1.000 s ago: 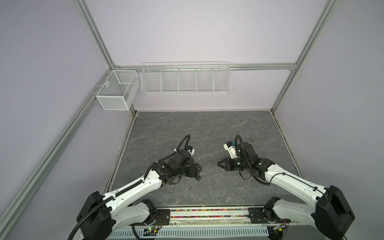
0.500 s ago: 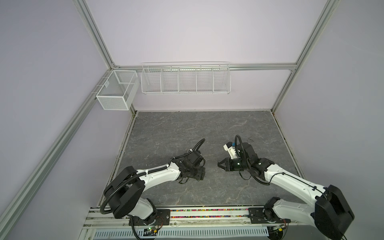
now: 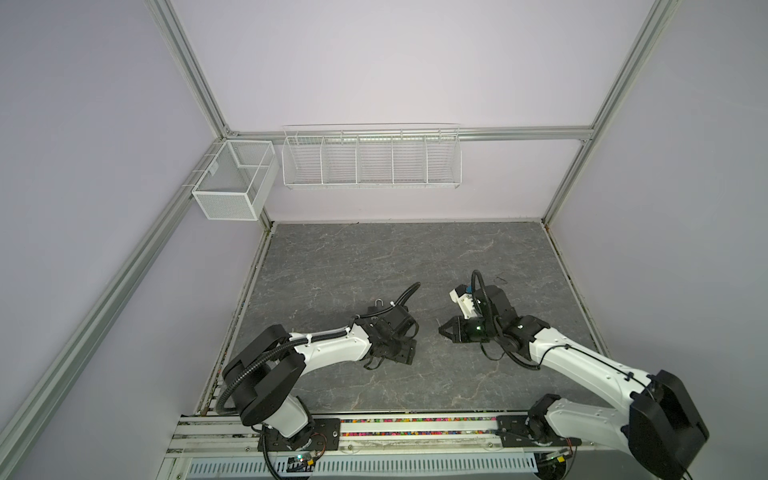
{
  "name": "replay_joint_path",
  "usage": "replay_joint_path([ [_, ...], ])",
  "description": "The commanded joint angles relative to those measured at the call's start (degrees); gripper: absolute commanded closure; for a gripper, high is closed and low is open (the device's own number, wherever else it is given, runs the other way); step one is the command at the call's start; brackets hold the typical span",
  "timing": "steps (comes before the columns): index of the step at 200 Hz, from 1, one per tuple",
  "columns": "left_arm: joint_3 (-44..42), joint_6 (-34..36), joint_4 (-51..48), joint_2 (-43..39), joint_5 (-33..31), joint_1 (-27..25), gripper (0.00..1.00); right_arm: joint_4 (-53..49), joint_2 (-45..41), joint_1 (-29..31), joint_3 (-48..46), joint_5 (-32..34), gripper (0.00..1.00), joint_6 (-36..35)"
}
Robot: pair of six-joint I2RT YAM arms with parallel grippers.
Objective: Unlock with the key
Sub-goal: 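Lower the left gripper onto the nearer black padlock while the right arm withdraws, then close the left gripper on the padlock body and lift it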
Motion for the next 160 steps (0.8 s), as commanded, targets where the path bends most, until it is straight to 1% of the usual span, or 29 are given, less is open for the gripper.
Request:
replay_joint_path([
  [1, 1.8, -1.1, -2.0, 1.8, -2.1, -1.9, 0.26, -0.4, -1.0, -0.5, -0.5, 0.7, 0.94, -1.1],
  [26, 3.8, -2.2, -6.0, 3.0, -6.3, -4.9, 0.26, -0.6, -1.4, -0.8, -0.6, 0.8, 0.93, -1.5],
  [42, 4.5, -2.6, -6.8, 3.8, -6.7, -6.3, 0.29, -0.7, -1.6, -1.1, -0.8, 0.8, 0.93, -1.6],
  [63, 5.7, -5.6, -9.7, 5.2, -9.1, -7.0, 0.30, -0.6, -2.1, -1.4, -1.2, 0.7, 0.93, -1.4],
  [76, 6.7, -7.0, -11.1, 5.9, -10.2, -7.6, 0.33, -0.4, -2.4, -1.7, -1.6, 0.5, 0.94, -1.3],
  [95, 8.3, -8.2, -13.1, 6.7, -12.5, -9.7, 0.38, -0.4, -2.8, -1.9, -2.0, 0.4, 0.93, -0.9],
  [108, 9.6, -9.7, -15.0, 7.5, -13.8, -10.7, 0.38, -0.4, -3.0, -2.1, -2.2, 0.3, 0.94, -0.9],
  [160, 10.0, -15.5, -16.3, 9.6, -15.3, -11.2, 0.47, 0.2, -3.2, -2.8, -2.8, -0.5, 0.93, -0.8],
])
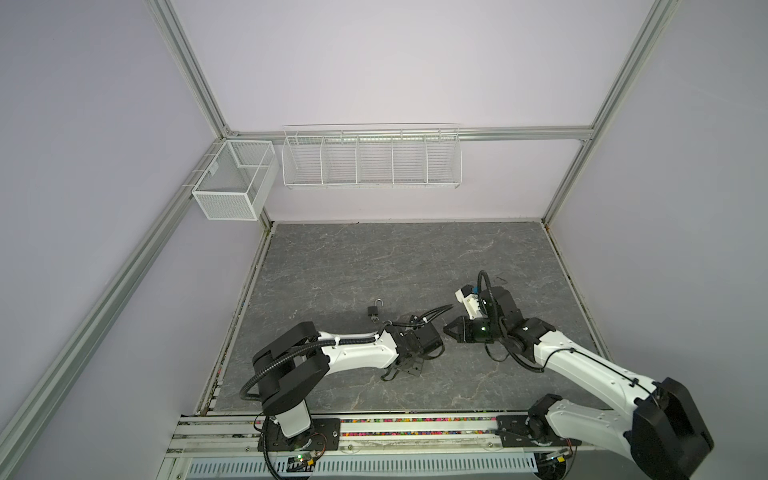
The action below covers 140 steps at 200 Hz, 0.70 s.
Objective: Unlock with the key
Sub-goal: 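Close the left gripper on the padlock body and lift it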
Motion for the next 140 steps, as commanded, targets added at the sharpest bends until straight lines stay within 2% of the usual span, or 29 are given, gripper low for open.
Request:
replay_joint_path([
  [1, 0.3, -4.9, -3.5, 1.5, -2.2, -0.3, 0.47, 0.3, -1.0, -0.5, -1.0, -0.4, 0.93, -0.4],
  [70, -1.6, -10.1, -4.2, 0.5, -2.5, -0.3, 0.56, 1.8, 0.2, -1.2, -1.6, -1.5, 0.93, -0.3],
  [140, -0.7, -8.3, -6.8, 0.3, -1.9, -1.4, 0.60, 2.5, 1.6, -1.5, -1.6, -1.9, 0.93, -0.1],
])
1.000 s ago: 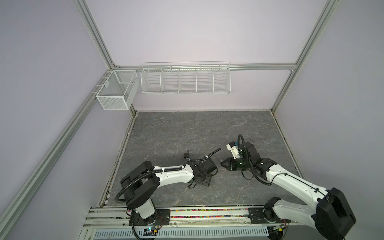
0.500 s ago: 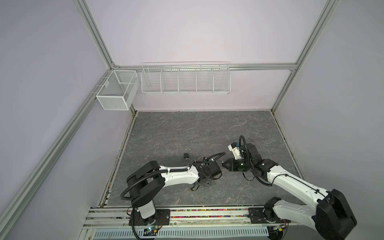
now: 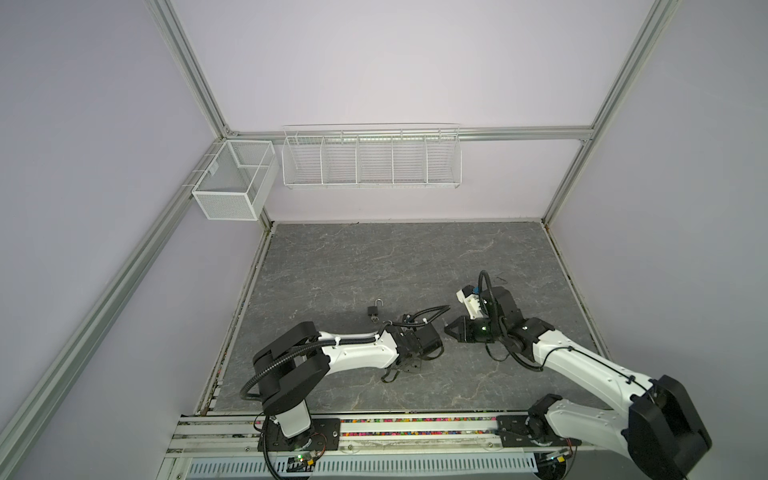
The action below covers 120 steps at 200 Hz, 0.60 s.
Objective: Unlock with the key
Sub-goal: 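Close the left gripper on the padlock body and lift it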
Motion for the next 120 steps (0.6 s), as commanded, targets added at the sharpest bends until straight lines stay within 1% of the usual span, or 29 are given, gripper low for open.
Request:
replay_joint_path([
  [1, -0.6, -0.5, -4.6, 0.4, 0.2, -1.0, 0.60, 1.6, 0.5, -0.4, -1.0, -1.0, 0.93, -0.1],
  [71, 1.5, -0.4, -4.8, 4.6, -1.7, -1.0, 0.63, 1.6, 0.2, -0.5, -1.2, -0.9, 0.93, 0.3],
  [88, 1.5, -0.9, -5.1, 5.1, -2.2, -1.0, 0.66, 1.4, -0.1, -0.4, -1.1, -0.7, 0.93, 0.3],
  [107, 1.4, -1.2, -5.8, 5.5, -2.7, -1.0, 0.67, 1.6, -0.1, -0.4, -1.1, -0.7, 0.93, 0.2],
  [120, 1.3, -1.6, -6.0, 5.5, -3.5, -1.0, 0.70, 1.7, 0.1, -0.5, -1.2, -0.8, 0.94, 0.2],
])
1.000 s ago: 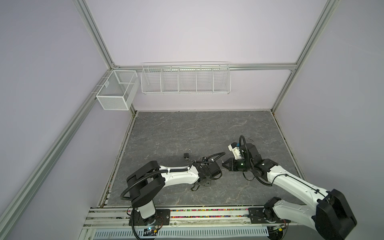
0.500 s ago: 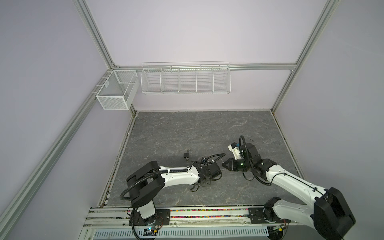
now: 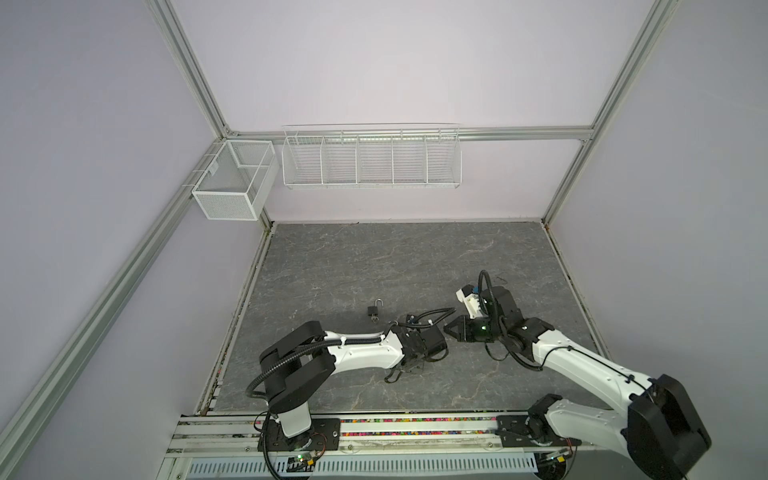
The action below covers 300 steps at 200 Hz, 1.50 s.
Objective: Unlock with the key
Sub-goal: 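Close the left gripper on the padlock body and lift it, then bring the held padlock toward the key in the right gripper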
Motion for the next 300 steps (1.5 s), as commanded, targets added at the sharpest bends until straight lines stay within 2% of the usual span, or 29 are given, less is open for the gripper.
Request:
replay_joint_path([
  [1, -1.2, -1.4, -4.0, 3.3, -1.2, 0.0, 0.70, 0.9, 0.0, -0.4, -1.1, -0.2, 0.93, 0.0],
  [48, -0.9, -2.0, -4.2, 1.4, -2.7, 0.1, 0.84, 0.5, -0.4, -0.4, -1.0, 0.1, 0.93, 0.2],
  [78, -0.3, -2.8, -3.8, -1.4, -3.9, 0.3, 1.00, 0.5, -1.1, -0.4, -1.2, 0.6, 0.93, 1.2],
  [117, -0.8, -4.8, -3.2, -7.9, -5.2, 1.3, 1.00, -1.4, -3.2, 0.0, -0.6, 1.8, 0.93, 1.7],
  [157, -5.0, -8.3, -1.5, -20.5, -6.3, 4.4, 1.00, -4.5, -4.8, 1.4, 0.8, 4.8, 0.93, 2.5],
  [190, -8.7, -10.6, 1.8, -31.0, -10.3, 6.2, 1.00, -4.8, -5.2, 5.2, 2.2, 8.8, 0.93, 4.2],
  [210, -8.5, -11.5, 2.3, -34.5, -10.8, 7.8, 1.00, -4.2, -5.1, 8.5, 2.6, 12.7, 0.93, 5.8],
  [266, -4.2, -14.1, 3.5, -35.5, -11.5, 9.9, 1.00, 10.2, -0.6, 18.4, 1.3, 17.5, 0.93, 12.3],
  [300, -2.9, -14.1, 5.6, -34.6, -10.7, 9.9, 1.00, 25.1, 3.9, 22.4, -0.2, 17.0, 0.93, 16.7],
])
